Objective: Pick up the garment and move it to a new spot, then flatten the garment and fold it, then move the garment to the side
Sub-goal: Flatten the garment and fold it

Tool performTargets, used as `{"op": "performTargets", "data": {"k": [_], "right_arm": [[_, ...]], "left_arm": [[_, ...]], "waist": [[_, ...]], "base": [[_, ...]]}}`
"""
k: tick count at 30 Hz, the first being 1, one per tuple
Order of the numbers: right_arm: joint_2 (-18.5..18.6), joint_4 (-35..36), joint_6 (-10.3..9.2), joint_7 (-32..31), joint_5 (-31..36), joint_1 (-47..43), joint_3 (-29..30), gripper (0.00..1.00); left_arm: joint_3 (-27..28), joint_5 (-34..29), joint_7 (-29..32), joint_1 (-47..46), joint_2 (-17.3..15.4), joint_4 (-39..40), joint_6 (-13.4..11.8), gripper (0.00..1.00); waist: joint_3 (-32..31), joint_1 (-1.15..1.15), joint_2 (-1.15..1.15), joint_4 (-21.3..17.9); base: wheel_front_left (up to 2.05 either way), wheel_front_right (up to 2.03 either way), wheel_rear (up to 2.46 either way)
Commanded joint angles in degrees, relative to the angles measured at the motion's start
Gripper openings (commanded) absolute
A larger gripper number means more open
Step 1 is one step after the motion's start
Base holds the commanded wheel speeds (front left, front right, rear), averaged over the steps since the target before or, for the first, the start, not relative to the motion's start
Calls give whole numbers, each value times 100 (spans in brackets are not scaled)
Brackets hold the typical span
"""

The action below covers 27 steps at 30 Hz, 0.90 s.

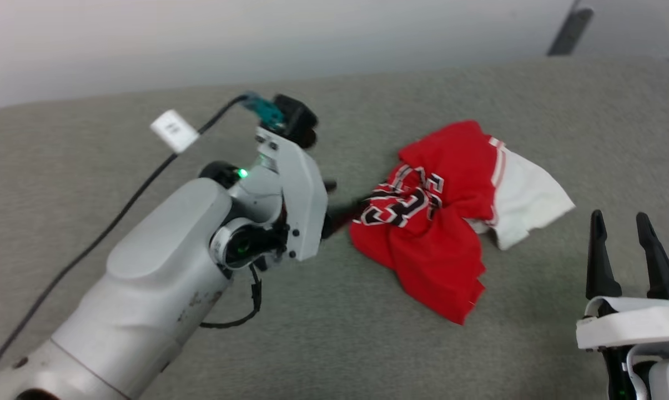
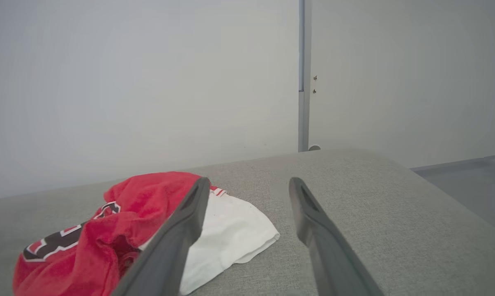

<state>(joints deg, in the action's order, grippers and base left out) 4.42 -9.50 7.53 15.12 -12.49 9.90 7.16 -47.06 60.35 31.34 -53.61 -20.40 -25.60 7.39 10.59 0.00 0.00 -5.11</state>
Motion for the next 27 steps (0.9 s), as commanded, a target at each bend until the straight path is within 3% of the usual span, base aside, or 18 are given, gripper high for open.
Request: {"op": "performTargets", "data": {"k": [1, 6, 14, 15, 17, 18, 21, 27], "right_arm": [[-30, 14, -8, 4, -21, 100, -16, 100], [-104, 53, -8, 4, -20, 240, -43, 100], [-154, 86, -8, 3, -153, 361, -97, 100], [-156, 81, -8, 3, -175, 359, -100, 100], [-157, 81, -8, 4, -230, 351, -82, 100], [-155, 79, -8, 4, -236, 349, -61, 100], [-155, 63, -8, 3, -266, 389, -42, 100], [-152, 64, -8, 4, -194, 320, -70, 100]], "left_arm": [[-146, 202, 283, -63, -45, -91, 8, 100], [-553, 903, 1208, -421, -181, -303, 9, 100], [-844, 1015, 992, -586, -233, -964, 9, 99], [-857, 1023, 937, -603, -217, -1025, 9, 88], [-867, 1115, 789, -615, -195, -1101, 9, 7], [-889, 1108, 714, -653, -196, -1115, 9, 0], [-986, 1092, 514, -851, -378, -1031, 8, 0], [-1111, 842, 125, -1443, -1088, -1042, 9, 0]], "waist": [[535, 0, 0, -576], [815, 0, 0, -958], [1062, 0, 0, -1269], [1072, 0, 0, -1273], [1080, 0, 0, -1256], [1076, 0, 0, -1230], [1038, 0, 0, -1132], [864, 0, 0, -850]], "base": [[0, 0, 0], [0, 0, 0], [0, 0, 0], [0, 0, 0], [0, 0, 0], [0, 0, 0], [0, 0, 0], [0, 0, 0]]}}
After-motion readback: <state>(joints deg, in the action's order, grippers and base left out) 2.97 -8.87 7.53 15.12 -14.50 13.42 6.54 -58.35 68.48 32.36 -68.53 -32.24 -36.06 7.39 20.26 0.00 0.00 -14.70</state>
